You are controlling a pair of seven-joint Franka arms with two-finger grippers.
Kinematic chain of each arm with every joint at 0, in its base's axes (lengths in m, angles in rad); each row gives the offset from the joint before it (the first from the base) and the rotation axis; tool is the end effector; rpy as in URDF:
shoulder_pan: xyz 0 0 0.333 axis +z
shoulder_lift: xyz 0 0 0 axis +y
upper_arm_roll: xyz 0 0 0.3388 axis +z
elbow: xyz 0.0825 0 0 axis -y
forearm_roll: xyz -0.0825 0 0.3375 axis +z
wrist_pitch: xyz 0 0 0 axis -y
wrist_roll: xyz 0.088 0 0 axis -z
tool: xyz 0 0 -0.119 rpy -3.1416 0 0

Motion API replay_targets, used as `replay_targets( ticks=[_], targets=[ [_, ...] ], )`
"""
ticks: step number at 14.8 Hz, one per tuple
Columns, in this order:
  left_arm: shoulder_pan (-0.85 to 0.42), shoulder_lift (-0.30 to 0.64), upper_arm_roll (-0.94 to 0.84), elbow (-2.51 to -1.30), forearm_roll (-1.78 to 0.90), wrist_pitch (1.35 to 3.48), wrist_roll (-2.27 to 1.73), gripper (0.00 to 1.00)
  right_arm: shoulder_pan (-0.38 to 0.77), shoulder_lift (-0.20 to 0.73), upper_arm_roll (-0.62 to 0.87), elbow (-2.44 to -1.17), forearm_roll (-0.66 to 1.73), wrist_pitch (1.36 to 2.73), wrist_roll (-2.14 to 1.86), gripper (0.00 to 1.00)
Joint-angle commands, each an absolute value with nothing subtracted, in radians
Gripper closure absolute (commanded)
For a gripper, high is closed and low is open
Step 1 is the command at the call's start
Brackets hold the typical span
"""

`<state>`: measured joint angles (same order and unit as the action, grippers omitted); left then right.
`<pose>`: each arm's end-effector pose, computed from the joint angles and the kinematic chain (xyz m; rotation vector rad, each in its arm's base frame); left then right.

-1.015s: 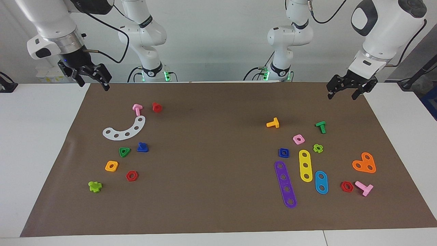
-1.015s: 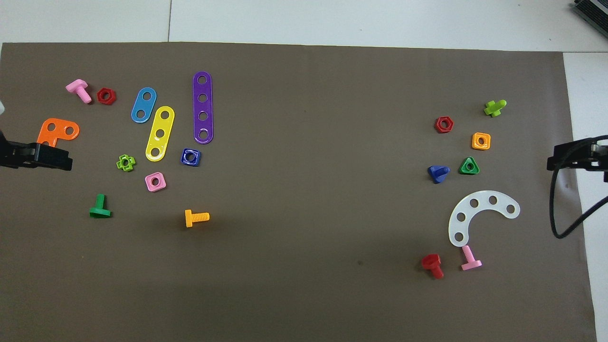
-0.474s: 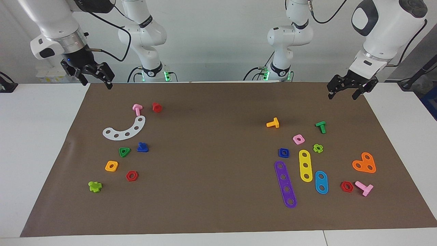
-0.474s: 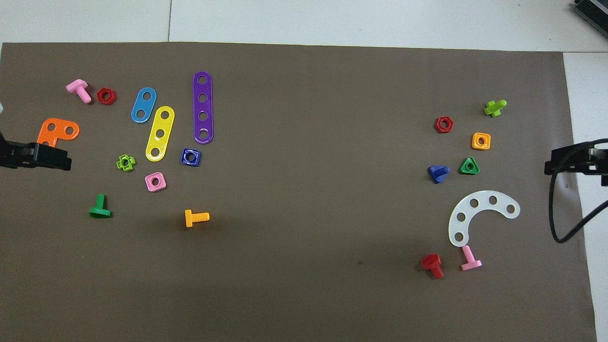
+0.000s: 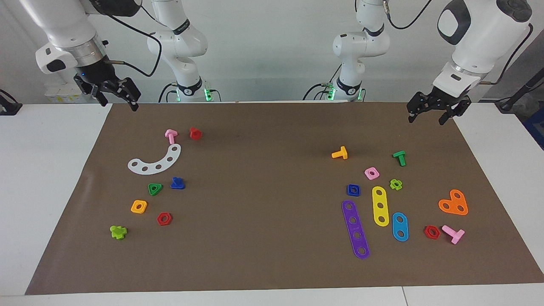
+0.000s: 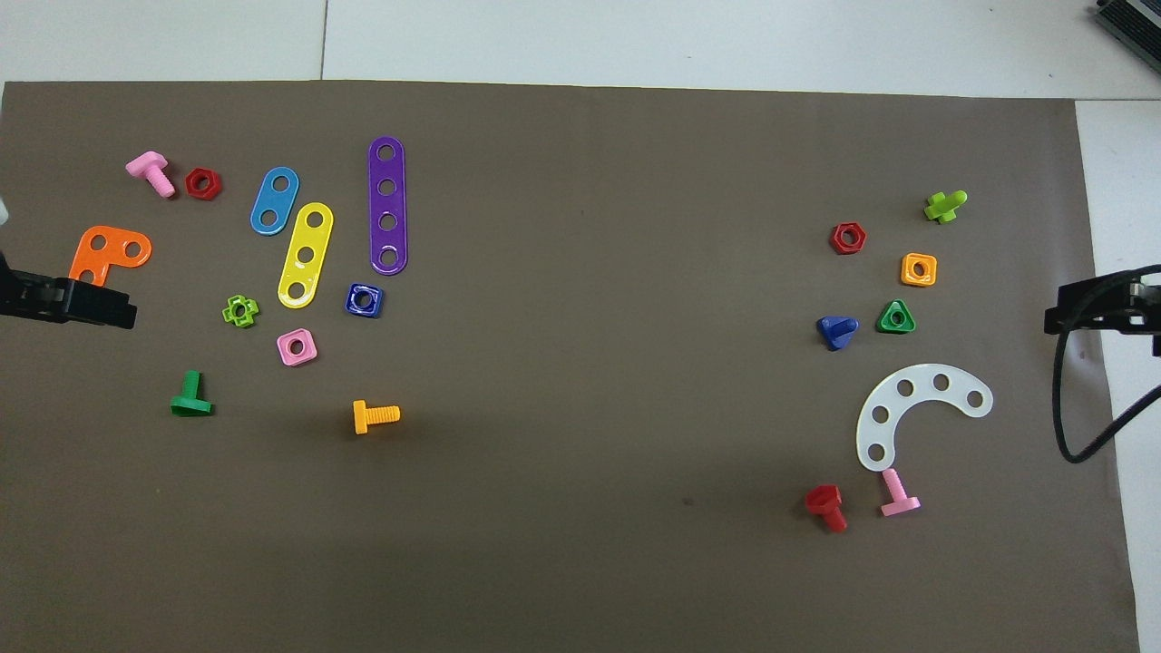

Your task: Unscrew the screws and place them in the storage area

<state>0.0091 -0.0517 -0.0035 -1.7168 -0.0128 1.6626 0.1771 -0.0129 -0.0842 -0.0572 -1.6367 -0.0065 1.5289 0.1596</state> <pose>0.4964 0.0013 0.6068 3.1175 -0.2661 -0.0021 0.4735 -0.0355 0.6451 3.1179 -0.3596 -0.0371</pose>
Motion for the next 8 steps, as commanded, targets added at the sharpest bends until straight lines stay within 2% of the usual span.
replay_targets(
  ticks=[1,8],
  targets=[
    [0.017,-0.080,-0.006,-1.747,-0.011,1.683,0.169,0.00,-0.067,-0.100,-0.006,-1.646,0.015,1.517,0.135,0.00],
    [0.018,-0.080,-0.005,-1.743,-0.011,1.672,0.129,0.00,-0.035,-0.101,-0.018,-1.649,0.017,1.523,0.141,0.00]
  ],
)
